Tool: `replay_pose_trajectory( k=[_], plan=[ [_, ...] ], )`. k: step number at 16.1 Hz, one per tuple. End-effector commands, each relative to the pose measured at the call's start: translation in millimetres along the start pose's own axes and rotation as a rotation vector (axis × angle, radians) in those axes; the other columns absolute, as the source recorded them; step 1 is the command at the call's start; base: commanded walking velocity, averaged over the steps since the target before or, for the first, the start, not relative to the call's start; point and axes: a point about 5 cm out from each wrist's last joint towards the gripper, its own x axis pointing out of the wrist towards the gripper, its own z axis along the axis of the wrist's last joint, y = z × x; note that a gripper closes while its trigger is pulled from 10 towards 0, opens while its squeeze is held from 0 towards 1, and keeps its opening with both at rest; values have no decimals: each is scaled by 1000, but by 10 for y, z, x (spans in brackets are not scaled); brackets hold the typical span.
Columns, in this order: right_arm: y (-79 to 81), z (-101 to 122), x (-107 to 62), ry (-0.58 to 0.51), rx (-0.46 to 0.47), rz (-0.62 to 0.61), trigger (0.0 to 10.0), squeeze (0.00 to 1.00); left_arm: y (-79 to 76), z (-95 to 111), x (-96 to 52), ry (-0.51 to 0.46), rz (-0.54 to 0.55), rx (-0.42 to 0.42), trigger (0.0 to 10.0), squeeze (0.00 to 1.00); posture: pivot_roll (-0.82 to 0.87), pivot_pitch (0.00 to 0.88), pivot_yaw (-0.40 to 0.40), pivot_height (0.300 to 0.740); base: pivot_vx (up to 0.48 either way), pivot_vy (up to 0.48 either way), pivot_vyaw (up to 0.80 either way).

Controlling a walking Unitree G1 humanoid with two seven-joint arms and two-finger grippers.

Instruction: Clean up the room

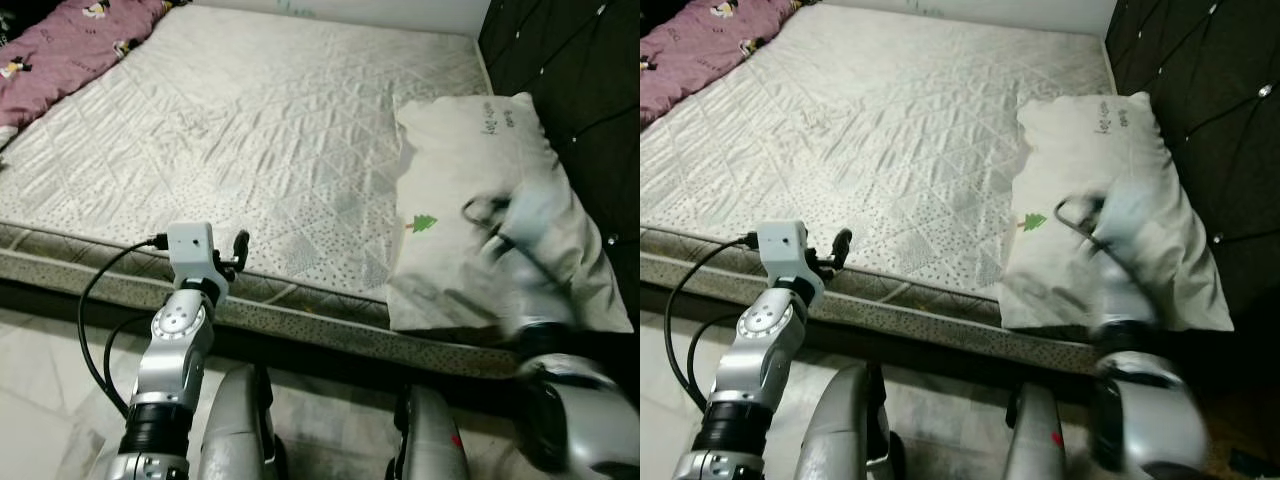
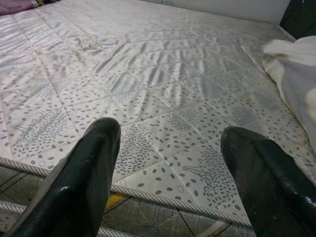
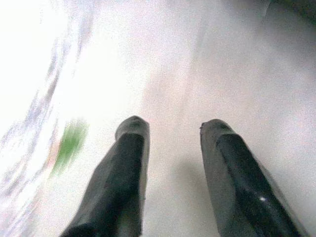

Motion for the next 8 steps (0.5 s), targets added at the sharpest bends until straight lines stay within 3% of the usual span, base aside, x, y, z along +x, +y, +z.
replay_pose_trajectory(
  k=[1, 3, 5, 6, 8],
  plan=[
    [14, -31, 14, 60, 70, 3, 10000, 1000, 9, 17, 22, -2, 5, 9, 10000, 0, 51, 0, 6, 592, 0, 0, 0],
    [271, -296, -13, 193, 132, 29, 10000, 1000, 22, 31, 21, -9, 18, 5, 10000, 0, 69, 0, -8, 592, 0, 0, 0],
    [400, -311, -24, 206, 103, 71, 10000, 1000, 56, 32, 10, -12, 36, 3, 10000, 0, 79, 0, -16, 592, 0, 0, 0],
    [457, -255, -16, 192, 84, 95, 10000, 1000, 82, 39, 7, -17, 47, 2, 10000, 0, 81, 0, -20, 592, 0, 0, 0],
    [499, 92, 22, -5, 31, 139, 10000, 1000, 118, 78, 28, -43, 65, 0, 10000, 0, 77, 0, -26, 592, 0, 0, 0]
  ],
)
